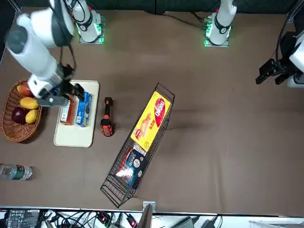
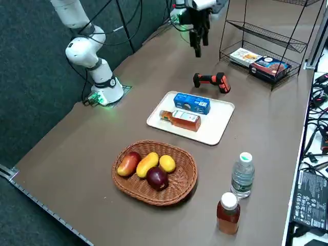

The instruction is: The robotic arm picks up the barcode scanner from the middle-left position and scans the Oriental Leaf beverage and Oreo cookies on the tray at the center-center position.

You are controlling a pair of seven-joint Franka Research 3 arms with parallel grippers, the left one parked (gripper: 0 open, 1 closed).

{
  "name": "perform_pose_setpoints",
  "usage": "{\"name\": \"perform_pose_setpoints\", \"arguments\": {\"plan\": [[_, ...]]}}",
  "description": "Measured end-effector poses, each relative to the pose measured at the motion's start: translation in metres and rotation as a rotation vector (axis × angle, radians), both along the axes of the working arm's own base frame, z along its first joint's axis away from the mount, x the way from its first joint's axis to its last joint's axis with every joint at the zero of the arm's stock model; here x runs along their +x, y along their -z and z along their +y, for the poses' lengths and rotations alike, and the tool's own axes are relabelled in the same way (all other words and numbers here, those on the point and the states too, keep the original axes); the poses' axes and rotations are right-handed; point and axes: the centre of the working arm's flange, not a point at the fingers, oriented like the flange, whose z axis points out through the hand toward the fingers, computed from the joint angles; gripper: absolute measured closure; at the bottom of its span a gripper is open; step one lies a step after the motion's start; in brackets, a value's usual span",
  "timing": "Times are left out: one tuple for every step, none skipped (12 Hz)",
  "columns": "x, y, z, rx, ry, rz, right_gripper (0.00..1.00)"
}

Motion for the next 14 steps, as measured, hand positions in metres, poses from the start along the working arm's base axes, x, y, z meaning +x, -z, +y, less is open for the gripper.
{"name": "perform_pose_setpoints", "arguments": {"plan": [[-0.004,-0.019,-0.016,-0.003,-0.028,0.007,0.00],[-0.012,-0.056,-0.042,-0.008,-0.055,0.041,0.00],[-0.014,-0.075,-0.048,-0.009,-0.058,0.048,0.00],[-0.013,-0.093,-0.051,-0.008,-0.058,0.043,0.00],[-0.013,-0.110,-0.054,-0.008,-0.055,0.041,0.00],[-0.012,-0.125,-0.058,-0.008,-0.049,0.040,0.00],[-0.010,-0.139,-0.064,-0.008,-0.037,0.034,0.00],[-0.008,-0.148,-0.074,-0.008,-0.019,0.024,0.00],[-0.006,-0.153,-0.086,-0.007,-0.002,0.017,0.00],[-0.004,-0.155,-0.095,-0.007,0.007,0.015,0.00],[-0.003,-0.156,-0.101,-0.011,0.012,0.016,0.00],[-0.003,-0.157,-0.105,-0.021,0.015,0.020,0.00],[-0.003,-0.159,-0.107,-0.031,0.011,0.028,0.00],[-0.005,-0.162,-0.108,-0.034,0.004,0.036,0.00]]}}
